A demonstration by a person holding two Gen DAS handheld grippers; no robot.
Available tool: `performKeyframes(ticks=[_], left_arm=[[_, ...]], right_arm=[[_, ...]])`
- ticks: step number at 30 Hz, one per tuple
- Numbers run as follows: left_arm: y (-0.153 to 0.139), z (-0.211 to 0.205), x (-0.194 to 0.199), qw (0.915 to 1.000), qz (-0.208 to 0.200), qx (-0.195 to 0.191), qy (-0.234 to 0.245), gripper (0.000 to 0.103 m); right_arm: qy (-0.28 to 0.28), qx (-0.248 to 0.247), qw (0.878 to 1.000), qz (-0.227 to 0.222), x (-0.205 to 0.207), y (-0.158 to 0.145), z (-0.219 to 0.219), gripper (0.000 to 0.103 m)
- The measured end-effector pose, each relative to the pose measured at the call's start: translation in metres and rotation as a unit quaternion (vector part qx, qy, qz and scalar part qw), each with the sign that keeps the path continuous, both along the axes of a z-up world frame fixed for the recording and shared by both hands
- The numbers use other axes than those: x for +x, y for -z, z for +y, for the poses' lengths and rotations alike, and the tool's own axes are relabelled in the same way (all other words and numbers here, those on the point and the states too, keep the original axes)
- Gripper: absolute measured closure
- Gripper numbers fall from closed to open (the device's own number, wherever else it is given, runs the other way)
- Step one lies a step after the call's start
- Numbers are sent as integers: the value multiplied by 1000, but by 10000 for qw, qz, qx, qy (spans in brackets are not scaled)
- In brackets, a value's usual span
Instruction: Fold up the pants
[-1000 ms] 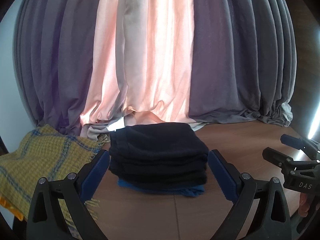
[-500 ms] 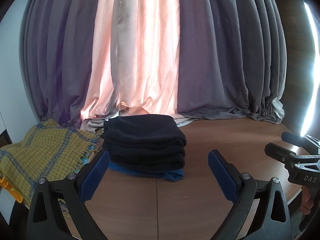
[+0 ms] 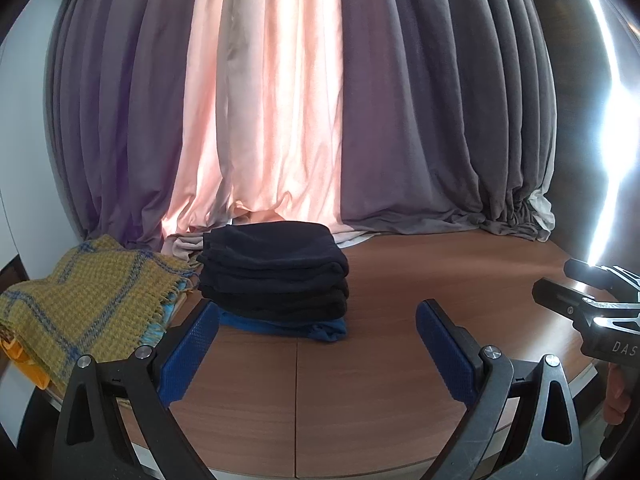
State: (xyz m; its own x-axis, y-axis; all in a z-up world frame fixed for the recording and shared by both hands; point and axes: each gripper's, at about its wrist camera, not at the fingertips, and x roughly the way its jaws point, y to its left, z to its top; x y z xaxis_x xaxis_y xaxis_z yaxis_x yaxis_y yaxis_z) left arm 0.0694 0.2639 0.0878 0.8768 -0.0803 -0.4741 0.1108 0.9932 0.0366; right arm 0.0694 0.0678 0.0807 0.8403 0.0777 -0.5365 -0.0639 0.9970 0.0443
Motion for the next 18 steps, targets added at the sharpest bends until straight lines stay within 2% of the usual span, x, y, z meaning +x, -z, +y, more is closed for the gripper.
performKeyframes(ticks=[18], left_arm=[[-4,-14,-26,10000,-37,1,4,3]], right_arm=[[-22,22,9999,-121,-33,-7,-12,19]])
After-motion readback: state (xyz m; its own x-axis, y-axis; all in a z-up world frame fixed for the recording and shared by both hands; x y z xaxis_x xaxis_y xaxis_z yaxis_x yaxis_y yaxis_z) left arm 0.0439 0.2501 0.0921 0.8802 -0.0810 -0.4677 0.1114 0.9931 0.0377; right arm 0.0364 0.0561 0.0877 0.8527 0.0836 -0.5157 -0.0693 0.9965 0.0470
